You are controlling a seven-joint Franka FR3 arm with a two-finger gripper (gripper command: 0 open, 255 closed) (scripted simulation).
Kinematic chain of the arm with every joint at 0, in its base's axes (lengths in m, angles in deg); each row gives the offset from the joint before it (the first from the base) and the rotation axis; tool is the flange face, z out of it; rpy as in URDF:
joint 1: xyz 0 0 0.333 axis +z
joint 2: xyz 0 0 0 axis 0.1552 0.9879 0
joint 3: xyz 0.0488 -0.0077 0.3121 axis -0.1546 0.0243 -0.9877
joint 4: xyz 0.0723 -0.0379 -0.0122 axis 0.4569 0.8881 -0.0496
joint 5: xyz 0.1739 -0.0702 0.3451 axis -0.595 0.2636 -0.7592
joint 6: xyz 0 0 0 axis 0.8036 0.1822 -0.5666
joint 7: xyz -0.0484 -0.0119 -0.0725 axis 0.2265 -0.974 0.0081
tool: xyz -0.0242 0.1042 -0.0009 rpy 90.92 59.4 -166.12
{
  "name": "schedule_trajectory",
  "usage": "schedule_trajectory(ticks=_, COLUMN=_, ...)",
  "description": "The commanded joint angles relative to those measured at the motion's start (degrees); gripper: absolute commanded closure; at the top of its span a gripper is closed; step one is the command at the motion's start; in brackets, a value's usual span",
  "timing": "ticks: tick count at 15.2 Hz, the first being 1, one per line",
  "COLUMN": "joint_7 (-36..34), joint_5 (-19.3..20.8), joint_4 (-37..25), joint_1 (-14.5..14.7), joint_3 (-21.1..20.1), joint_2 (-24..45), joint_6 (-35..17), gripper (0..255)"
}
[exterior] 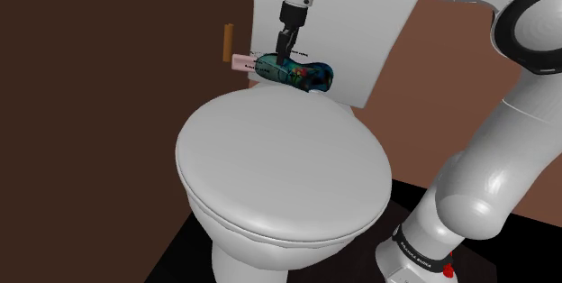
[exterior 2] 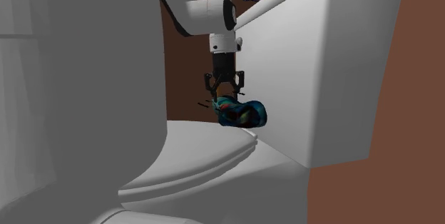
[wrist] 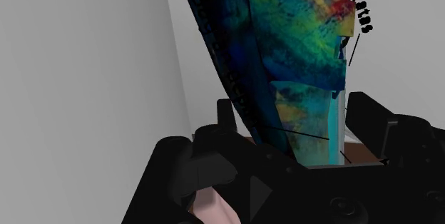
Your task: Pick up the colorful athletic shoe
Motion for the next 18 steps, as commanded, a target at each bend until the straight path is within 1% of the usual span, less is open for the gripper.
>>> schedule_trajectory(ticks=1, joint_7=0.0, joint_5=0.02, joint_4=-0.11, joint_1=-0.02, joint_3=0.02, joint_2=0.18, joint_6=0.1, gripper=255)
schedule_trajectory(ticks=9, joint_7=0.26, joint_5=-0.01, joint_4=-7.84, joint_1=0.0, joint_3=-0.01, joint_2=1.42, joint_6=6.59, gripper=255)
schedule_trajectory(ticks=16, joint_7=0.49, joint_5=0.0, joint_4=-15.86, joint_1=0.03, joint_3=-0.03, joint_2=3.39, joint_6=12.63, gripper=255)
schedule_trajectory(ticks=18, joint_7=0.49, joint_5=0.0, joint_4=-16.04, joint_1=0.03, joint_3=-0.04, joint_2=3.44, joint_6=12.77, gripper=255)
